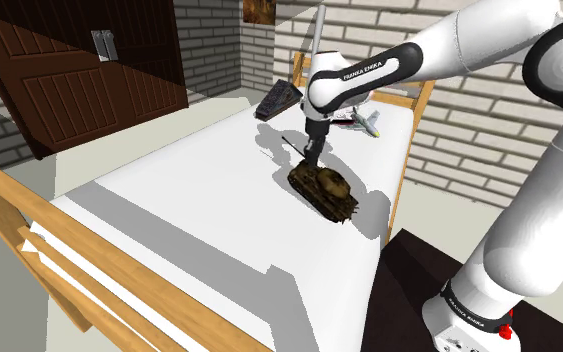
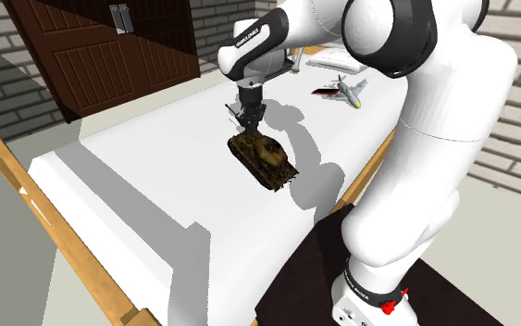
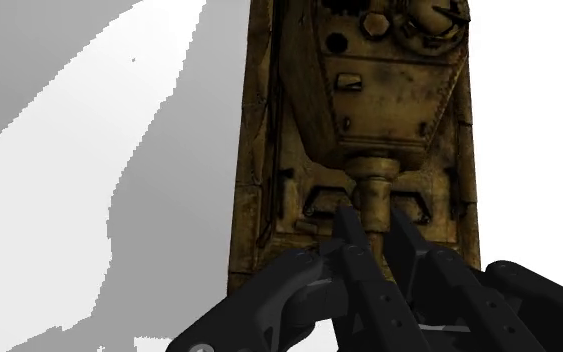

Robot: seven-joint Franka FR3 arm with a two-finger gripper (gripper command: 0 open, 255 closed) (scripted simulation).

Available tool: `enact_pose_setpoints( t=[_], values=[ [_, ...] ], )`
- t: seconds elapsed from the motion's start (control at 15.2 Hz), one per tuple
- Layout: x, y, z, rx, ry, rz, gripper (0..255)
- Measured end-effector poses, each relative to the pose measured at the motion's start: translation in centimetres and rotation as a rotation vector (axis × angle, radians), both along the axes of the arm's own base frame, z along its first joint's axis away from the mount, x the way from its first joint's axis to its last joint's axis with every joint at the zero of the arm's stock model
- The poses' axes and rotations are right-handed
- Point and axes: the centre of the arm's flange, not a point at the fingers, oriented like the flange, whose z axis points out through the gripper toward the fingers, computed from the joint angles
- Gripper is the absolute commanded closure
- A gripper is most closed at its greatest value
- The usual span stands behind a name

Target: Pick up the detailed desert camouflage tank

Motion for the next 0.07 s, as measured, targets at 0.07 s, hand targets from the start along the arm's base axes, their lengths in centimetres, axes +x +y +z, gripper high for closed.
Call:
enact_pose_setpoints(
  t=[0.07],
  values=[
    [-0.04,-0.05,0.34,0.000,0.000,0.000,255]
  ],
)
